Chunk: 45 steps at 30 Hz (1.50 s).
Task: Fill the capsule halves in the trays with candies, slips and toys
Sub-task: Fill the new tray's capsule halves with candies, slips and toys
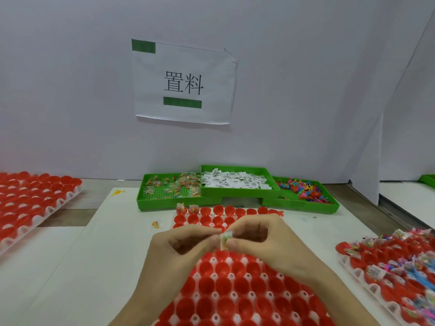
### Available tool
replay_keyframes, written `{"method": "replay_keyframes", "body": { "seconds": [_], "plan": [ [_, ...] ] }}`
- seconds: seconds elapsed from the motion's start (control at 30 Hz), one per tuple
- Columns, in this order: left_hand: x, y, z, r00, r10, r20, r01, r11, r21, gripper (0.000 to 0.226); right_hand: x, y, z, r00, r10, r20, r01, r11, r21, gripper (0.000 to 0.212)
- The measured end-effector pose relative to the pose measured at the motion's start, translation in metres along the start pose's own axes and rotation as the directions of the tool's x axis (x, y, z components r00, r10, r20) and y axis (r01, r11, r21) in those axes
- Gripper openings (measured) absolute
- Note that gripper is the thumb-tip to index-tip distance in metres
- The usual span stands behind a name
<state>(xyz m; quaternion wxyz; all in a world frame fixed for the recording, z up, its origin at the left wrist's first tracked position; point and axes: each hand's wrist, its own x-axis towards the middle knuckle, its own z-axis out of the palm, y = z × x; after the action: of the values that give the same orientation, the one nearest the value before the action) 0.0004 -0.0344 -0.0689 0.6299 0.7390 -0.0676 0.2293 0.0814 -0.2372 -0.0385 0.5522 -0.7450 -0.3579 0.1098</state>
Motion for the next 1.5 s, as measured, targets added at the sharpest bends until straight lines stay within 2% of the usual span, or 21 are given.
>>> {"method": "replay_keyframes", "body": {
  "seconds": [0.03, 0.1, 0.13, 0.2, 0.3, 0.4, 0.47, 0.57, 0.7, 0.8, 0.9, 1.17, 1.37, 1.5],
  "plan": [
    [0.004, -0.003, -0.003, 1.000, 0.006, -0.006, -0.006, 0.999, 0.046, 0.014, 0.006, 0.000, -0.004, 0.999, 0.007, -0.031, -0.007, 1.000, -0.027, 0.012],
    [0.017, -0.014, -0.010, 0.997, 0.069, 0.020, -0.072, 0.956, 0.284, 0.024, 0.022, 0.002, -0.014, 0.993, 0.028, -0.118, -0.036, 0.997, -0.063, 0.012],
    [0.025, -0.020, -0.013, 0.992, 0.089, 0.086, -0.118, 0.891, 0.438, 0.030, 0.032, 0.005, -0.018, 0.987, 0.042, -0.154, -0.052, 0.997, -0.064, 0.012],
    [0.041, -0.032, -0.017, 0.968, 0.032, 0.251, -0.192, 0.739, 0.646, 0.040, 0.055, 0.013, -0.024, 0.976, 0.071, -0.204, -0.086, 0.994, -0.065, 0.010],
    [0.058, -0.048, -0.015, 0.916, -0.089, 0.391, -0.272, 0.579, 0.768, 0.056, 0.091, 0.032, -0.020, 0.967, 0.138, -0.216, -0.156, 0.986, -0.066, 0.009],
    [0.060, -0.055, -0.009, 0.896, -0.075, 0.439, -0.354, 0.477, 0.804, 0.074, 0.118, 0.047, -0.010, 0.955, 0.211, -0.207, -0.231, 0.970, -0.073, 0.011],
    [0.058, -0.058, -0.009, 0.889, -0.058, 0.454, -0.386, 0.437, 0.813, 0.081, 0.132, 0.051, -0.003, 0.946, 0.245, -0.211, -0.280, 0.946, -0.160, 0.014],
    [0.056, -0.061, -0.013, 0.880, -0.055, 0.472, -0.405, 0.433, 0.806, 0.079, 0.145, 0.051, 0.004, 0.956, 0.221, -0.191, -0.284, 0.859, -0.426, 0.014],
    [0.059, -0.062, -0.015, 0.879, -0.083, 0.469, -0.387, 0.450, 0.805, 0.068, 0.153, 0.045, 0.006, 0.968, 0.222, -0.115, -0.247, 0.786, -0.566, 0.012],
    [0.060, -0.065, -0.016, 0.879, -0.092, 0.467, -0.373, 0.476, 0.796, 0.066, 0.155, 0.041, 0.005, 0.960, 0.271, -0.074, -0.262, 0.769, -0.584, 0.012],
    [0.062, -0.066, -0.017, 0.876, -0.088, 0.474, -0.374, 0.496, 0.784, 0.065, 0.155, 0.040, 0.003, 0.964, 0.260, -0.058, -0.245, 0.780, -0.576, 0.014],
    [0.065, -0.065, -0.017, 0.870, -0.108, 0.481, -0.370, 0.503, 0.781, 0.061, 0.156, 0.043, 0.009, 0.956, 0.281, -0.085, -0.269, 0.720, -0.640, 0.015],
    [0.066, -0.065, -0.018, 0.866, -0.115, 0.486, -0.373, 0.499, 0.782, 0.060, 0.157, 0.031, 0.005, 0.939, 0.340, 0.039, -0.223, 0.695, -0.683, 0.020],
    [0.067, -0.064, -0.018, 0.864, -0.112, 0.492, -0.374, 0.513, 0.773, 0.062, 0.157, 0.031, 0.005, 0.963, 0.270, 0.022, -0.178, 0.692, -0.699, 0.016]
  ]
}}
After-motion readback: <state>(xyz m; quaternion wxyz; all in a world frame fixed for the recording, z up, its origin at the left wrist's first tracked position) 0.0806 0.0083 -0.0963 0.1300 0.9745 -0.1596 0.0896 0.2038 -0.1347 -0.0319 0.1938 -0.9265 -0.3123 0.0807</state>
